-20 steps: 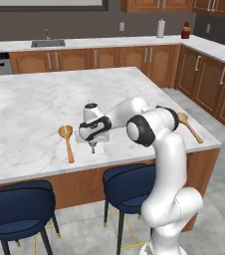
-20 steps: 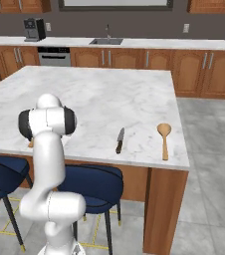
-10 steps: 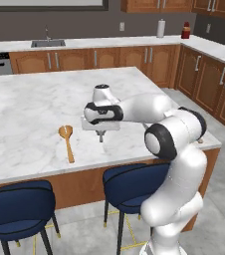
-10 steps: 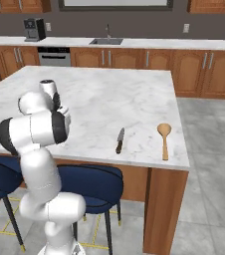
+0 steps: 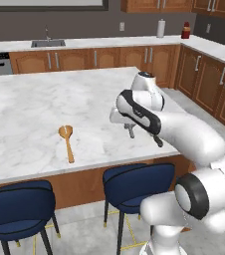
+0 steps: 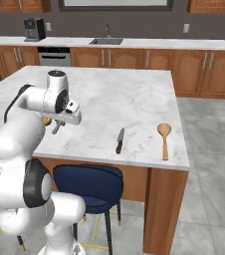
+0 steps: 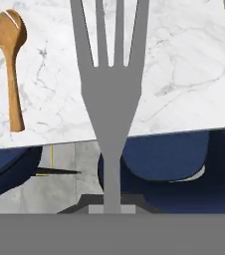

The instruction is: Pick up the metallic utensils from the counter and place them in the open drawer. Make sure not to pick up any wooden utensils.

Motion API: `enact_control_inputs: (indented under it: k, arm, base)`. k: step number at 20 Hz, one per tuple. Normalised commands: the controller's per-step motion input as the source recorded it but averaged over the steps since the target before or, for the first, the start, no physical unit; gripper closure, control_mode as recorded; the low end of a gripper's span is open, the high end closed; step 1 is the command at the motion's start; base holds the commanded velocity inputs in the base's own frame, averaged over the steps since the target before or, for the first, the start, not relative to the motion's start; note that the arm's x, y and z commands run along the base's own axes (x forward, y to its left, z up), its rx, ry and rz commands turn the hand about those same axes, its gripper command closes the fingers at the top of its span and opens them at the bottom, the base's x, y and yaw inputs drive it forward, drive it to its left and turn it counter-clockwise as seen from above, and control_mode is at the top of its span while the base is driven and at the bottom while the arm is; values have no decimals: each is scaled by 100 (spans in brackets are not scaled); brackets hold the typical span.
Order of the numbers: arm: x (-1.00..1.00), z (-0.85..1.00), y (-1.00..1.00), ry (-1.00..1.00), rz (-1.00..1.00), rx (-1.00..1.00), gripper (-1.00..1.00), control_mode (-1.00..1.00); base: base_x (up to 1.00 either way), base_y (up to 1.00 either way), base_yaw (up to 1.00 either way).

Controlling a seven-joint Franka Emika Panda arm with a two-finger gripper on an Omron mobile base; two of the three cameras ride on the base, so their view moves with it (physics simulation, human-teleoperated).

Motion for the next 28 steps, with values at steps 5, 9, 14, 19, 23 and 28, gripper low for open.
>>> enact_control_inputs:
  k: [5,9,14,19,23,28]
  arm:
    - [-100,87,-45,-1,9,-7,100,-100]
    - [-100,49,-4,0,9,-15,100,-100]
    - [-90,4,-6,8,9,-22,100,-100]
    - [-96,-25,-10,0,2,1,100,-100]
    - [-50,-13,-32,0,0,4,100,-100]
    - [-3,-15,-35,3,-6,0,100,-100]
  base:
    - [0,0,0]
    - [0,0,0]
    - [0,0,0]
    - [0,0,0]
    - [0,0,0]
    - [0,0,0]
